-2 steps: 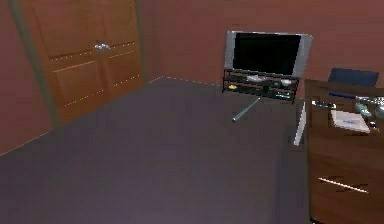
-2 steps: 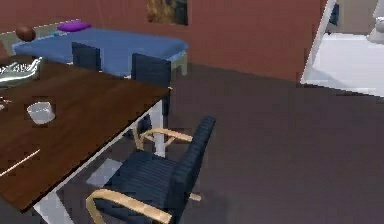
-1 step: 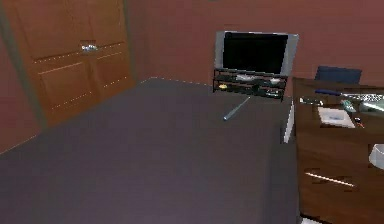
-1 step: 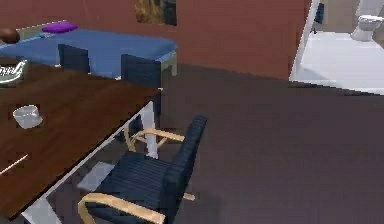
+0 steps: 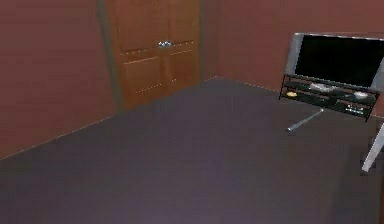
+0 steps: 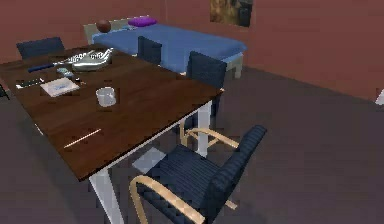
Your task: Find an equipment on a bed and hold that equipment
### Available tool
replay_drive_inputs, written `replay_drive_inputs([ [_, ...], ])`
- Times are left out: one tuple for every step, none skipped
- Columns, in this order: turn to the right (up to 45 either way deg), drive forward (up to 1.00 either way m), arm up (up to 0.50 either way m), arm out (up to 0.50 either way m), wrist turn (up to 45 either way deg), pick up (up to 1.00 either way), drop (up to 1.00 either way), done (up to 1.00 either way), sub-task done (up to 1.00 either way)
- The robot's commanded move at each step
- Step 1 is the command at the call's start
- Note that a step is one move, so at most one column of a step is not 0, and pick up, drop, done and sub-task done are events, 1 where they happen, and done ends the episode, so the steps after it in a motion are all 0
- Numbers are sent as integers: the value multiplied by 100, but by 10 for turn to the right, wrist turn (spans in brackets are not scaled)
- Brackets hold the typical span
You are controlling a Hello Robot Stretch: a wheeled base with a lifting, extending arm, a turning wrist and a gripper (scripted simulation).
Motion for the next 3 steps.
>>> replay_drive_inputs([
  [0, 50, 0, 0, 0, 0, 0, 0, 0],
  [210, 0, 0, 0, 0, 0, 0, 0, 0],
  [0, 10, 0, 0, 0, 0, 0, 0, 0],
])
